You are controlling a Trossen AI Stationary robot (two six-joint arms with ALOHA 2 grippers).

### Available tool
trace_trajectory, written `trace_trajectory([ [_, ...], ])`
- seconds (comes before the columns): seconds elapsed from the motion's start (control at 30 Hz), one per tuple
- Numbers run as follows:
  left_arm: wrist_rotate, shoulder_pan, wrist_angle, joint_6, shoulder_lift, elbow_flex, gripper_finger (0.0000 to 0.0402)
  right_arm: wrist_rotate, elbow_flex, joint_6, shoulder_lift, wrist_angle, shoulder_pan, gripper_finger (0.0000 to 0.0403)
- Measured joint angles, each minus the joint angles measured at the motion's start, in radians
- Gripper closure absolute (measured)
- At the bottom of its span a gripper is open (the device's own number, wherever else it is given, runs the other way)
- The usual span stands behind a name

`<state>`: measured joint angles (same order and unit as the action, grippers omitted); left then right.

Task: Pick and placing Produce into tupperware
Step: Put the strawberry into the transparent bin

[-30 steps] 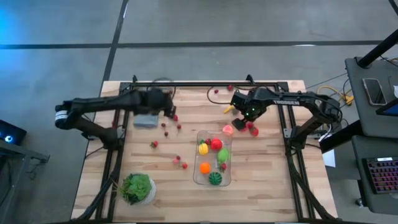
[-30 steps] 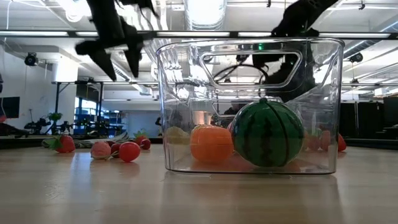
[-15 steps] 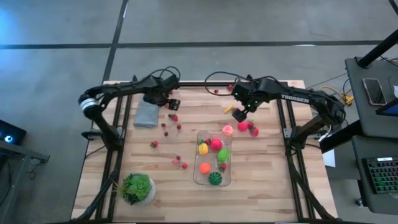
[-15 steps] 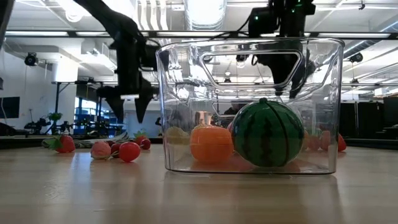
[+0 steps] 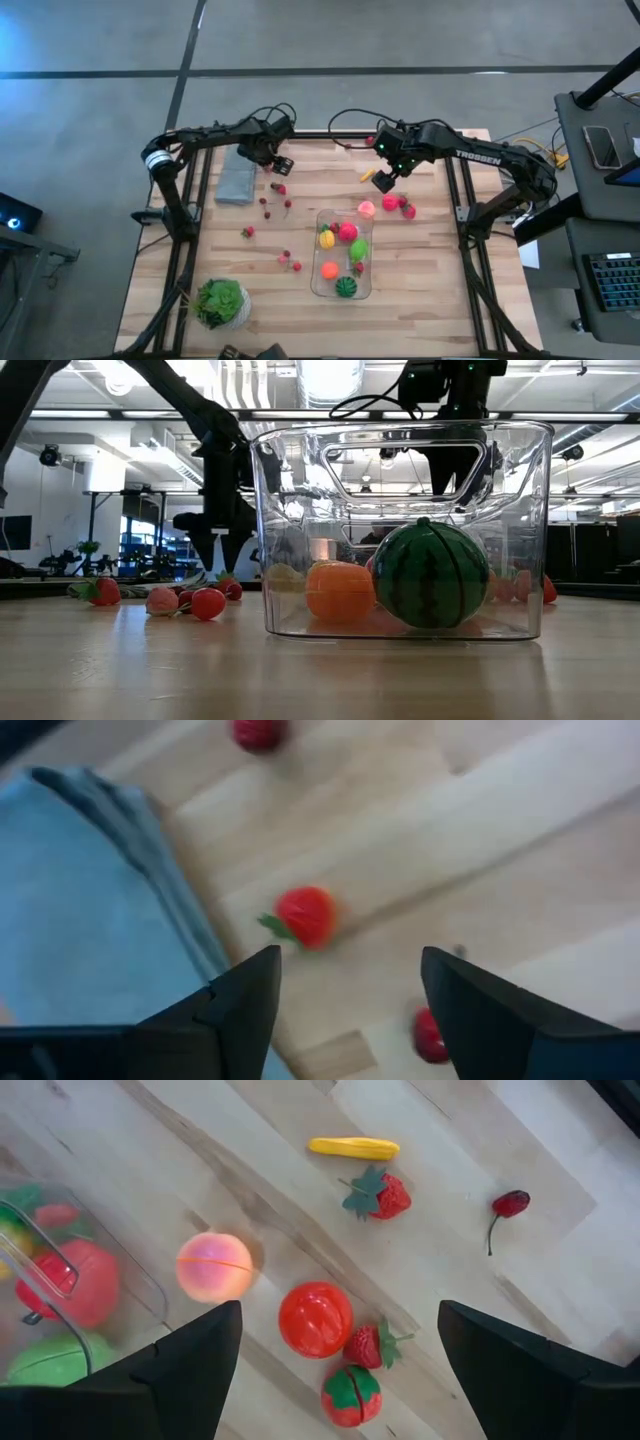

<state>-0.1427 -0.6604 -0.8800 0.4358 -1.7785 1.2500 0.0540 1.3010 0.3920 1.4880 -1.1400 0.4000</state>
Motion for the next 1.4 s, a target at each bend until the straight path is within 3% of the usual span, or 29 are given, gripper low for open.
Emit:
trace_trajectory([
  [0.2,0.085,-0.073,-0.001,-0.006,-0.002,-0.004,0.0193,0.0,0.0,0.0,0.0,0.0,0.0,0.0072],
  [0.5,0.127,-0.093,-0.003,-0.006,-0.063,0.006,0.0194,-0.001,0.0,0.0,0.0,0.001,0.0,0.0074],
  [0.73,0.126,-0.093,-0.006,0.003,-0.131,0.023,0.0195,-0.002,-0.001,0.0,0.0,-0.011,0.0,0.0076],
  [1.4,0.11,-0.08,-0.05,-0.031,-0.108,0.014,0.0196,-0.001,-0.001,-0.008,0.0,-0.011,0.0,0.0076],
])
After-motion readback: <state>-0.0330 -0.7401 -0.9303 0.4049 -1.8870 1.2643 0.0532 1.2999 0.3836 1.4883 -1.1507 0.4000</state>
